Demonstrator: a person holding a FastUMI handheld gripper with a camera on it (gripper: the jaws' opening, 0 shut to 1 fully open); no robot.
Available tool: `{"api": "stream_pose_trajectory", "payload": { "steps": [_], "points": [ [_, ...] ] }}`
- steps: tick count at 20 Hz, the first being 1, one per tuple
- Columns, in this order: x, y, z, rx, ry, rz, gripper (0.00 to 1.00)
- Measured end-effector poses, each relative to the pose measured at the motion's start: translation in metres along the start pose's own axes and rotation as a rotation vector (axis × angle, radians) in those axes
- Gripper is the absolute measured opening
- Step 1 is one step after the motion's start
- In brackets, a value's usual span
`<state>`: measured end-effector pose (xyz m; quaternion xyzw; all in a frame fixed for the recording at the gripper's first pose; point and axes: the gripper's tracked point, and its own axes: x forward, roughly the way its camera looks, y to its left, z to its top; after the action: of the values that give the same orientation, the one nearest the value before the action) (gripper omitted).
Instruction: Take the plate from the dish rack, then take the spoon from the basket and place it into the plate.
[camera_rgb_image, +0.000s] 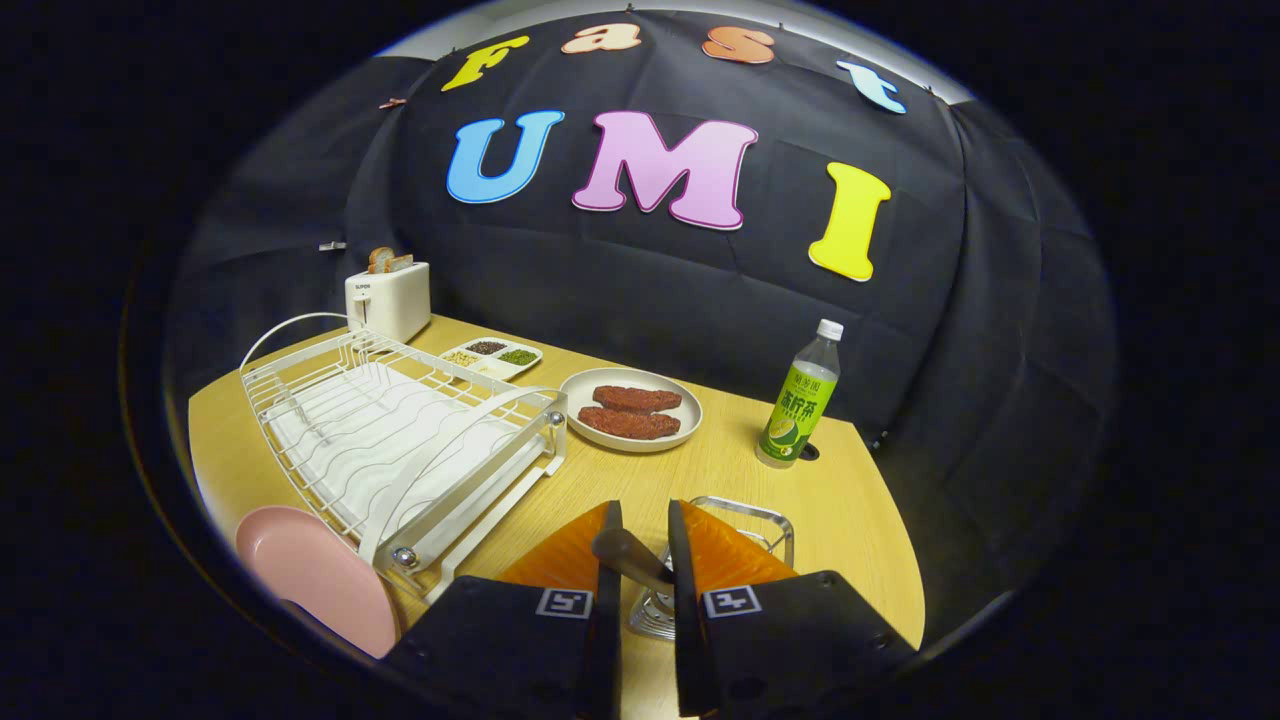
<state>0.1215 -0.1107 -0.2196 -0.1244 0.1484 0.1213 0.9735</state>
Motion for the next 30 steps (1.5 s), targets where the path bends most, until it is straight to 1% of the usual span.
{"api": "stream_pose_trajectory", "payload": {
  "steps": [1,2,5,7,10,12,16,18,21,24,25,28,30],
  "points": [
    [-0.003,-0.004,0.006,0.002,-0.006,-0.003,0.19],
    [-0.004,-0.001,0.008,0.019,0.003,0.011,0.16],
    [-0.005,-0.006,0.008,0.047,0.034,0.021,0.13],
    [-0.009,-0.012,0.013,0.055,0.041,0.007,0.12],
    [-0.014,-0.019,0.035,0.044,0.021,-0.02,0.13],
    [-0.021,-0.021,0.053,0.026,0.012,-0.041,0.12],
    [-0.048,-0.019,0.095,0.039,-0.016,-0.088,0.13],
    [-0.066,-0.006,0.111,0.086,-0.026,-0.083,0.13],
    [-0.093,0.017,0.114,0.162,-0.013,-0.091,0.12],
    [-0.117,0.045,0.116,0.178,-0.006,-0.098,0.13],
    [-0.124,0.059,0.118,0.183,-0.009,-0.085,0.13],
    [-0.133,0.109,0.128,0.201,-0.034,-0.001,0.13],
    [-0.133,0.143,0.115,0.208,-0.011,0.059,0.12]
  ]
}}
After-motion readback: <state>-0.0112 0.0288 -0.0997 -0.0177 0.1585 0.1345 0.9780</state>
